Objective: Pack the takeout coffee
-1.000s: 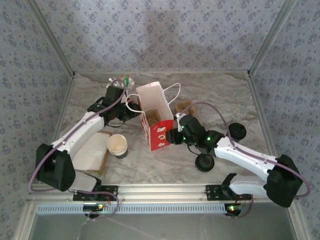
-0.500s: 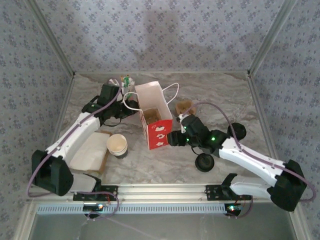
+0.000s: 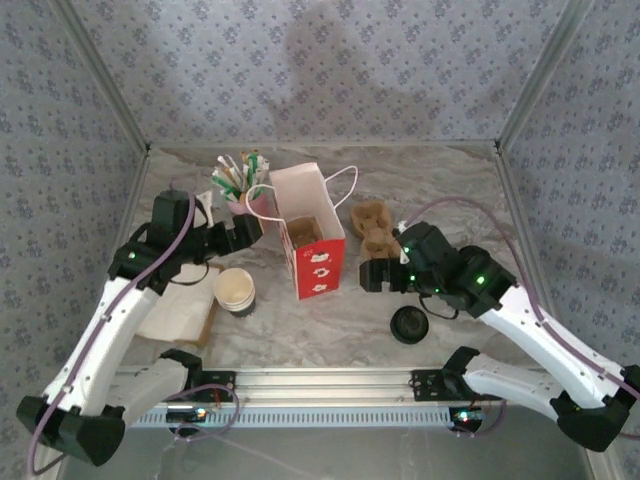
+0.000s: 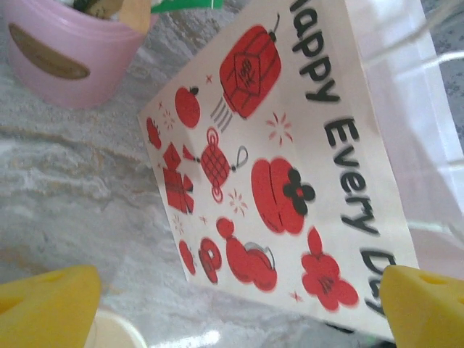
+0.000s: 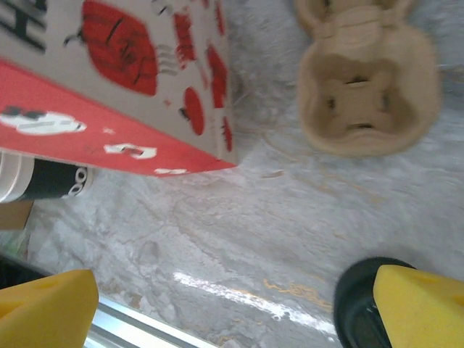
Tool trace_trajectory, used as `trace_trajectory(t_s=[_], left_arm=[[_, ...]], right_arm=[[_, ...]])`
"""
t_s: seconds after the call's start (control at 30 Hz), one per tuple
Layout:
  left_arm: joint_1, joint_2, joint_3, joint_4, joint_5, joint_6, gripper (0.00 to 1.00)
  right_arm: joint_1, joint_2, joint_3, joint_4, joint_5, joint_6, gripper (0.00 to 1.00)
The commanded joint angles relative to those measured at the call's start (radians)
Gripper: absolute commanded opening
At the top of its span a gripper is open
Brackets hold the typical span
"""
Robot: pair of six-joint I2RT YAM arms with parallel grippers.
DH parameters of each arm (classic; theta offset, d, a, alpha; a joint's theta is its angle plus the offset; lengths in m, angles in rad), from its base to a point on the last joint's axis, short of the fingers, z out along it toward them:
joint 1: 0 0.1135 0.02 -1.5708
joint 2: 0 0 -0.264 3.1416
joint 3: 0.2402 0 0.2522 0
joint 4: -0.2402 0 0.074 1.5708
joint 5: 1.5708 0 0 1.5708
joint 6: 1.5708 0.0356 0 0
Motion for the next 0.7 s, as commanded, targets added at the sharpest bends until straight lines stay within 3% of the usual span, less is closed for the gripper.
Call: trace_trajectory(t_s=[0.0, 0.2, 0.4, 0.67], left_arm=[[-0.027, -0.059, 0.071, -0.136, 0.032, 0.073, 0.99], [-0.143, -0.112, 0.126, -0.188, 0.010, 0.069, 0.99], [-0.334, -0.094, 0.144, -0.136, -0.100, 0.038, 0.99], [-0.513, 0.018, 0.147, -0.064, -0.190, 0.039, 0.99]], right_arm=[[-0.056, 0.037, 0.136, -0.253, 0.120, 0.071, 1.00], [-0.250, 0.087, 0.221, -0.372, 0.131, 0.097, 1.00], [-0.484, 0.084, 0.221, -0.338, 0.100, -0.050, 1.00], [-0.795, 0.093, 0.144, -0.274, 0.074, -0.073, 0.98]])
